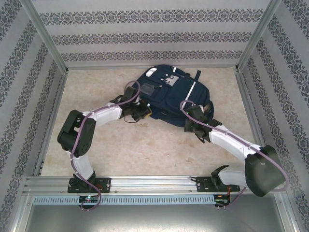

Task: Pack the student bag
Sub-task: Zip the student bag at the center of the table.

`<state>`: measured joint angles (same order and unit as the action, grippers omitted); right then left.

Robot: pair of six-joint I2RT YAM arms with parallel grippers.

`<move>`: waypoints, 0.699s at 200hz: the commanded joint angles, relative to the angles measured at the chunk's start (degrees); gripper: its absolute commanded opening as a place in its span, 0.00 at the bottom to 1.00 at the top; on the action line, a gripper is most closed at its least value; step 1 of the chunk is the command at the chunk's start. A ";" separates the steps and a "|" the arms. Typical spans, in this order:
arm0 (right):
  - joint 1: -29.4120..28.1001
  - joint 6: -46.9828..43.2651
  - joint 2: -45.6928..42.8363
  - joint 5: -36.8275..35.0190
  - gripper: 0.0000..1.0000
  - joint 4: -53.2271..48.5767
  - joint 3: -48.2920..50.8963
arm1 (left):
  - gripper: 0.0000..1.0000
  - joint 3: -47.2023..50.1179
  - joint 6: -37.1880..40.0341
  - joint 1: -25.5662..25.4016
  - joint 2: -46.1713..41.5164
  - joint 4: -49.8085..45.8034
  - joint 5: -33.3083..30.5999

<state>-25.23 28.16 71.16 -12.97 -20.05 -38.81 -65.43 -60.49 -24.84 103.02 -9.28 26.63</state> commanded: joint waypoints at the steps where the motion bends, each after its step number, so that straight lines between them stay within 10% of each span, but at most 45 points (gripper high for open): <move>1: 4.50 -0.05 -2.86 -1.18 0.00 -4.01 1.77 | 0.00 1.62 4.56 5.41 -5.15 -5.15 -6.75; 68: 0.10 2.29 -1.05 8.35 0.00 -2.34 -2.84 | 0.07 -4.93 11.69 14.27 -1.51 -12.80 -3.32; 96: -6.39 5.86 2.73 10.14 0.00 -0.38 -5.90 | 0.52 -5.14 7.45 10.64 -3.41 -13.03 -0.06; 140: -13.09 7.79 8.54 10.25 0.00 0.84 -12.01 | 0.57 -5.53 -2.04 -3.91 -5.57 -10.91 0.92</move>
<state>-35.48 33.85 77.80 -2.94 -21.30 -46.30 -69.12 -56.05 -20.62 99.53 -20.40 26.55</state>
